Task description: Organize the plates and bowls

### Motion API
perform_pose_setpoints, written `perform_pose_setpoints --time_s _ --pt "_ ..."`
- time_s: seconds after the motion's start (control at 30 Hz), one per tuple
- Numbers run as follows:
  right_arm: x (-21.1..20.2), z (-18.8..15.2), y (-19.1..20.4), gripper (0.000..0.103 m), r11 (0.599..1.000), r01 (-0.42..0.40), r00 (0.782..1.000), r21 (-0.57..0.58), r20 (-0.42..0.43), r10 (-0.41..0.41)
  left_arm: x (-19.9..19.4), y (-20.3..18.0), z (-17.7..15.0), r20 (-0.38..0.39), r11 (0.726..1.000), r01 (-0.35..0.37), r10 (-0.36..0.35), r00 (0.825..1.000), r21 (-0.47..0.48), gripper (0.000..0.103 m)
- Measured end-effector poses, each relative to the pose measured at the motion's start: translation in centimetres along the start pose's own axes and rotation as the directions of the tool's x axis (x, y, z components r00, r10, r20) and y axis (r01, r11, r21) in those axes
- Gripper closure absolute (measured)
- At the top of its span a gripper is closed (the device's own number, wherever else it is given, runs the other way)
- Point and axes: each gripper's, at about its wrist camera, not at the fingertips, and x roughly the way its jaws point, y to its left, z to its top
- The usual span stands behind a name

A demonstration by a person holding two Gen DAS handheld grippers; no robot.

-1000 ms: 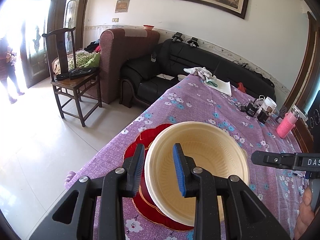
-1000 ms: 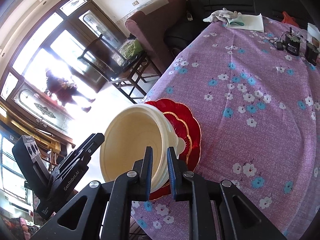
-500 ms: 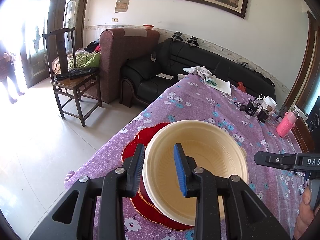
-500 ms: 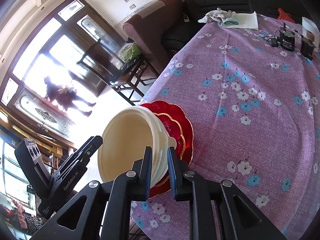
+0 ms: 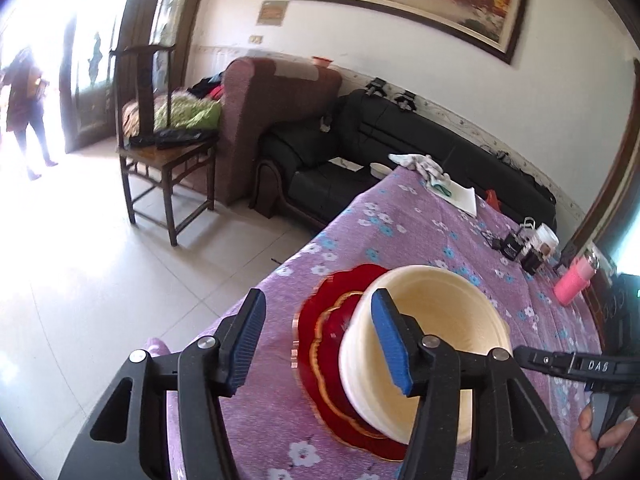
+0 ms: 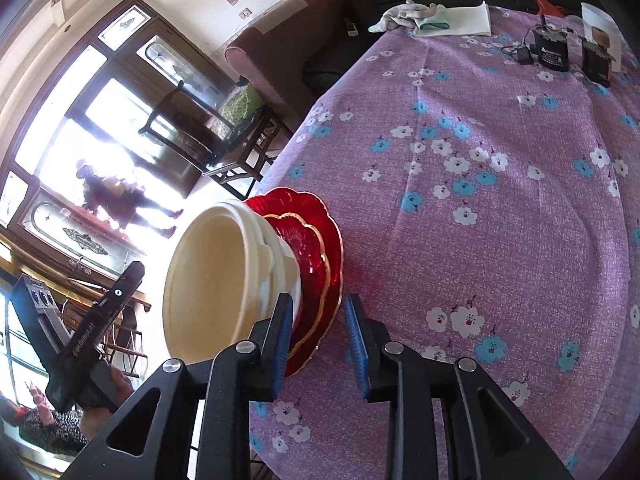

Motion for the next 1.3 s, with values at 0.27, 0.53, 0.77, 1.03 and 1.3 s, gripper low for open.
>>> perform_pose_setpoints --time_s 0.27,0.53,0.77,1.03,1.3 --pt "1.6 -0.4 -1.3 0.073 0.999 -0.036 0.999 0.022 -0.025 0.037 2.7 5.1 -1.3 -0.126 0.988 0.091 -0.107 0.986 -0.128 0.061" --pt "3.2 -0.6 -1.4 0.073 0.999 -0.042 0.998 0.022 -0.049 0.043 5.4 4.3 -3.0 -0.213 0.985 0.140 -0.160 0.964 -0.105 0.080" --pt "4.6 -0.7 -0.9 0.081 1.000 -0.027 0.998 0.004 -0.057 0.027 6.6 3.3 -3.1 -0.224 0.990 0.125 -0.135 0.965 -0.059 0.089" --pt "5.7 -0.8 -1.0 0.087 1.000 -0.021 0.998 0.010 -0.059 0.022 7.1 1.8 -3.0 -0.190 0.996 0.086 -0.081 0.978 0.023 0.097" --pt "4.4 -1.3 -1.6 0.087 1.000 -0.008 0.999 0.017 -0.039 0.009 7.6 -0.3 -3.2 -0.197 0.996 0.084 -0.074 0.978 0.044 0.097"
